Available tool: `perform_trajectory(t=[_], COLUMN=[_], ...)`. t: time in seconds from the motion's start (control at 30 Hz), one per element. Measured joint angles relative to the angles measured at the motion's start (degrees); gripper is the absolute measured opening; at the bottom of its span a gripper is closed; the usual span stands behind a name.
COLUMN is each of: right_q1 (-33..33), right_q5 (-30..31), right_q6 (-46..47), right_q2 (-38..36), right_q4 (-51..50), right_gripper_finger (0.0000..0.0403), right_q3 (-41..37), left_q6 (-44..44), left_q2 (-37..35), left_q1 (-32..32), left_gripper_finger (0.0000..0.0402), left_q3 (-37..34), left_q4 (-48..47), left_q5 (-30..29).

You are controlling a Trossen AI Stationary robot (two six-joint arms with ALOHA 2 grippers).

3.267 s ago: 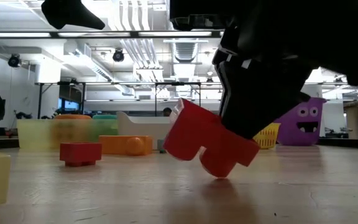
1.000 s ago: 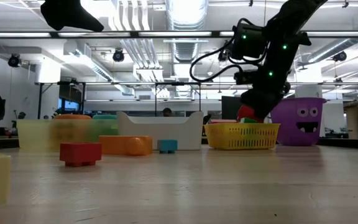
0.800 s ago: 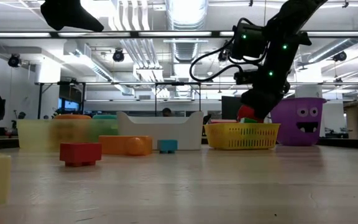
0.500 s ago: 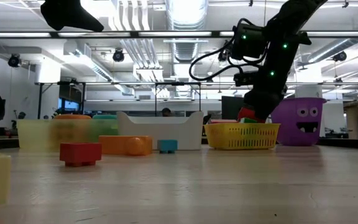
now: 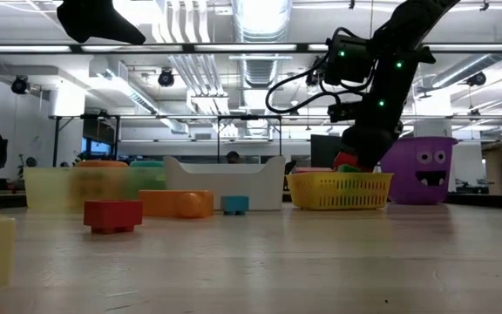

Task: Pick & Place Toys
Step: Put the red game piece into the yellow bin

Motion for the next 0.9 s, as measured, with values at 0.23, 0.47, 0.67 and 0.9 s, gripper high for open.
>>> perform_trajectory(t=[0.23,0.47,0.67,0.9], right_q1=[0.0,0.0,0.02,0.02], right_q5=[-0.42,-0.85,-1.44,-1.43], right_q6=[0.61,0.41,-0.44,-1.33], right_q2=[0.0,0.0,-0.12,-2.73], right_q4=[0.0,0.02,-0.08,-0.42], right_gripper_finger=[0.0018,0.0054,0.0137,0.0193], right_q3=[0.0,0.0,-0.02,-0.01], left_q6=[-0.04,-0.11,-0.13,-0.15], left_q2=[0.0,0.0,0.0,0.0], left_q1=[0.0,0.0,0.0,0.01], left_gripper_finger=[0.0379,0.0379,0.0379,0.038], left_q3=[0.0,0.0,0.0,0.0], left_q4=[0.0,0.0,-0.45,-0.67], left_q5=[-0.01,0.01,0.01,-0.01])
